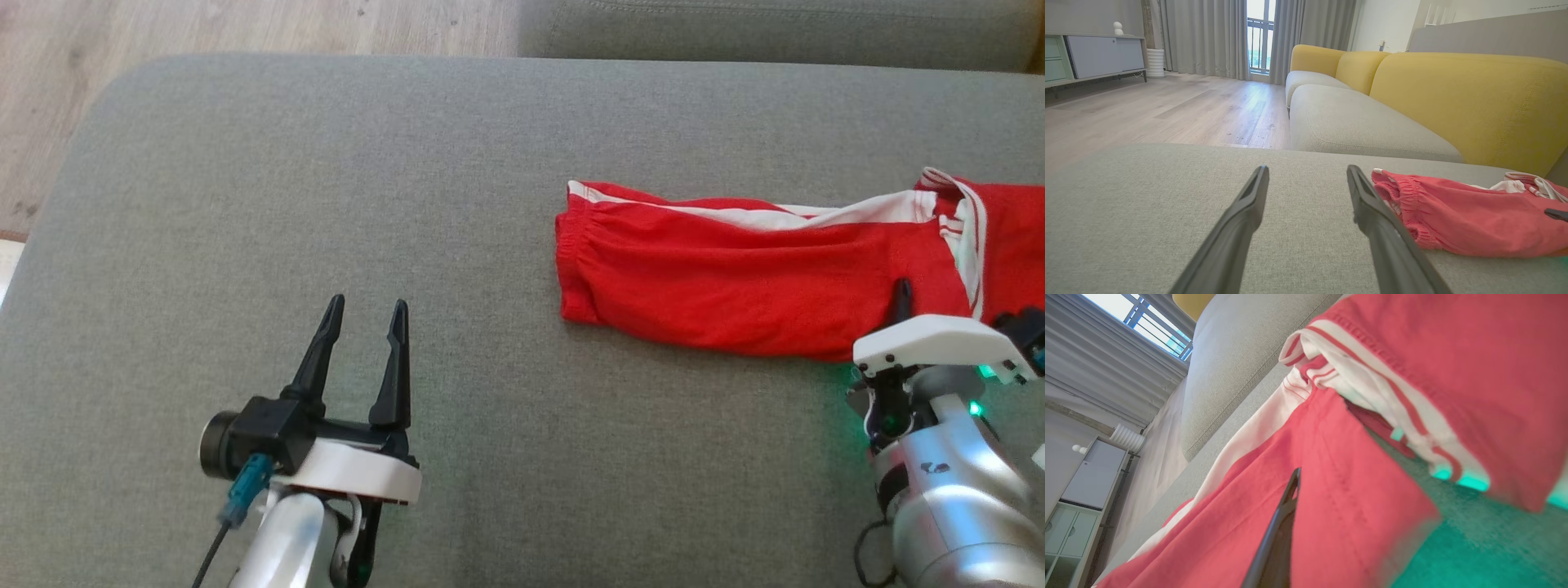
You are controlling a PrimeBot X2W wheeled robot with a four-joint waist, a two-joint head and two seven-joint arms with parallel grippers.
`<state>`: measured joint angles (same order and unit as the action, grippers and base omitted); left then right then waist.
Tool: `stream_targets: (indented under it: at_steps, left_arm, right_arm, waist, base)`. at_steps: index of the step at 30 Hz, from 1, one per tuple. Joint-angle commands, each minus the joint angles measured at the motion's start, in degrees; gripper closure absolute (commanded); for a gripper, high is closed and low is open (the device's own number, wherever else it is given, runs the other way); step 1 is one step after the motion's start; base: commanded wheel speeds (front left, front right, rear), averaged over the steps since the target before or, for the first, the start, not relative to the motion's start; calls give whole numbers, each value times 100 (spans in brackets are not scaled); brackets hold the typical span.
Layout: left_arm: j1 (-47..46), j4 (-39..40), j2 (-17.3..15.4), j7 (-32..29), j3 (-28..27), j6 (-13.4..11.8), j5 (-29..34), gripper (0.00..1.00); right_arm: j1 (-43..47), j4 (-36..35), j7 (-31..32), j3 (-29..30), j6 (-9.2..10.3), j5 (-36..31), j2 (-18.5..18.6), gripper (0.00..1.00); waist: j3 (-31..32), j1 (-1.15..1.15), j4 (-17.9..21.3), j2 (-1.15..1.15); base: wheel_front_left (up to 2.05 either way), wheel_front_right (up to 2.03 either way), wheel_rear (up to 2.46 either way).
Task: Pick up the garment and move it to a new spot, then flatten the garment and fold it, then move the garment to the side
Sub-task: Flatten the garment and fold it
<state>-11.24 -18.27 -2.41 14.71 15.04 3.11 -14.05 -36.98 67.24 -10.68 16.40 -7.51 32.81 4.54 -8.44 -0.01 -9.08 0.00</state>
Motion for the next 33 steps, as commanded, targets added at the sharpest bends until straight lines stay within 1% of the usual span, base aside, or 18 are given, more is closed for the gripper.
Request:
stream_targets:
  at_steps: [1,6,11,14,19,20,23,26,33]
  left_arm:
    - [-78,177,-47,29,-181,24,39,0]
    - [-30,154,-47,29,-155,63,74,0]
    - [3,98,-47,29,-151,82,104,0]
    - [29,55,-47,29,-137,89,111,0]
    - [97,12,-47,29,-139,92,120,0]
    - [97,12,-47,29,-139,92,120,0]
    - [124,-3,-47,29,-111,105,129,0]
    - [136,0,-47,29,-84,92,119,0]
    - [141,16,-47,29,-85,72,90,0]
  right_arm:
    - [-57,-184,-71,-110,2,1,-74,100]
    - [-63,-390,-37,-178,2,-29,-115,100]
    - [-148,-797,56,-489,2,86,-159,100]
    - [-141,-1118,225,-1097,2,602,-163,100]
    - [172,-1936,428,-2650,2,1576,-165,100]
    - [172,-1936,428,-2650,2,1576,-165,100]
    - [287,-2178,385,-3277,2,1964,-165,100]
    - [272,-2201,300,-3734,2,2229,-166,100]
    - [4,-1834,89,-4546,2,2551,-166,100]
  waist:
    - [18,1,5,0]
    - [48,1,-56,0]
    - [126,1,-168,0]
    - [214,1,-261,0]
    - [350,1,-353,0]
    - [350,1,-353,0]
    - [397,1,-416,0]
    - [417,1,-504,0]
    - [347,1,-694,0]
  base:
    - [0,0,0]
    - [0,0,0]
    - [0,0,0]
    - [0,0,0]
    - [0,0,0]
    - [0,0,0]
    - [0,0,0]
    - [0,0,0]
    - [0,0,0]
